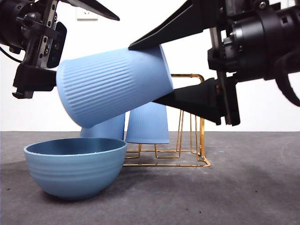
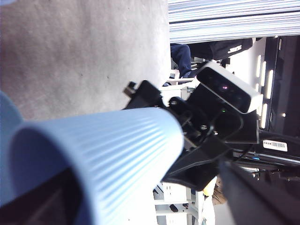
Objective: Right arm lift cup from the cupboard, then place it on the right of the bowl
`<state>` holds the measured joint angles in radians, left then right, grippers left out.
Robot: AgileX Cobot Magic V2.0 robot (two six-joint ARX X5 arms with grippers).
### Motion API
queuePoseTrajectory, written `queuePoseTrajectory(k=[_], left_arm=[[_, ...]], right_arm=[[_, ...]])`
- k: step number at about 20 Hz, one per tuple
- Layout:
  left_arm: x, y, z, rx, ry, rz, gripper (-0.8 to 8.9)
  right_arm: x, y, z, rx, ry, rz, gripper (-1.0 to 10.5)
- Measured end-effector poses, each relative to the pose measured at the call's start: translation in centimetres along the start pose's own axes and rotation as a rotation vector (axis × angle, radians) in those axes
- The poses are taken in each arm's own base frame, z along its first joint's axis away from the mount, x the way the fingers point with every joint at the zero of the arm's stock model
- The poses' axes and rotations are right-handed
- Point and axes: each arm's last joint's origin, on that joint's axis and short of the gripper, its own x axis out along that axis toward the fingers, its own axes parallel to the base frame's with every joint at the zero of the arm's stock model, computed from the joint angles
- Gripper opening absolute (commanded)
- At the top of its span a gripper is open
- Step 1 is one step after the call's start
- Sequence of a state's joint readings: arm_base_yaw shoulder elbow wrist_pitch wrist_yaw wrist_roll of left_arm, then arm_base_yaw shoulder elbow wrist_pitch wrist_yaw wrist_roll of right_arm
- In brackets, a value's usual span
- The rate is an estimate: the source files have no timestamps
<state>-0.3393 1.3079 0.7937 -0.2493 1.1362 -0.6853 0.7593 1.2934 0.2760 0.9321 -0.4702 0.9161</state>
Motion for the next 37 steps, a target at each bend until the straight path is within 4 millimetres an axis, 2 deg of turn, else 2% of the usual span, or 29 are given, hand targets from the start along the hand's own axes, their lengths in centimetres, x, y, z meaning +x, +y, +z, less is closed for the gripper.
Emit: queuePoseTrajectory(k=[6, 9, 10, 12, 13, 18, 23, 29, 32, 37], left_arm=[[0.1, 0.0, 0.0, -0.011, 0.001, 0.003, 0.18], [-0.1, -0.3, 0.2, 0.011, 0.013, -0.033, 0.05], [-0.1, -0.3, 0.2, 0.011, 0.016, -0.037, 0.05], [-0.1, -0.3, 0.1, 0.008, 0.017, -0.037, 0.05], [0.1, -0.3, 0.0, -0.002, 0.023, -0.032, 0.06], [-0.1, -0.6, -0.1, 0.001, 0.02, -0.033, 0.07], [-0.1, -3.0, 0.8, 0.049, -0.026, -0.004, 0.09], [1.8, -4.3, 0.3, 0.057, -0.05, 0.126, 0.1], [3.6, -5.3, 0.2, 0.074, -0.022, 0.224, 0.1], [8.4, -6.8, 1.2, 0.149, 0.089, 0.415, 0.1]], right_arm=[[0.8, 0.4, 0.4, 0.004, -0.014, 0.047, 2.2], [0.9, 0.6, 0.2, 0.019, 0.015, 0.069, 2.3], [0.9, 0.6, 0.2, 0.02, 0.017, 0.07, 2.6], [0.9, 0.6, 0.2, 0.023, 0.023, 0.07, 4.8], [0.9, 0.3, 0.1, 0.034, 0.025, 0.046, 5.4], [0.0, -0.2, 0.8, 0.079, 0.053, 0.004, 5.4], [-2.8, 0.6, 1.9, 0.097, 0.031, -0.092, 5.4], [-7.3, 2.8, 1.7, 0.061, -0.004, -0.212, 5.4], [-9.4, 5.1, 1.8, 0.003, -0.043, -0.316, 5.4], [-13.4, 9.3, 1.9, -0.143, -0.036, -0.542, 5.4]])
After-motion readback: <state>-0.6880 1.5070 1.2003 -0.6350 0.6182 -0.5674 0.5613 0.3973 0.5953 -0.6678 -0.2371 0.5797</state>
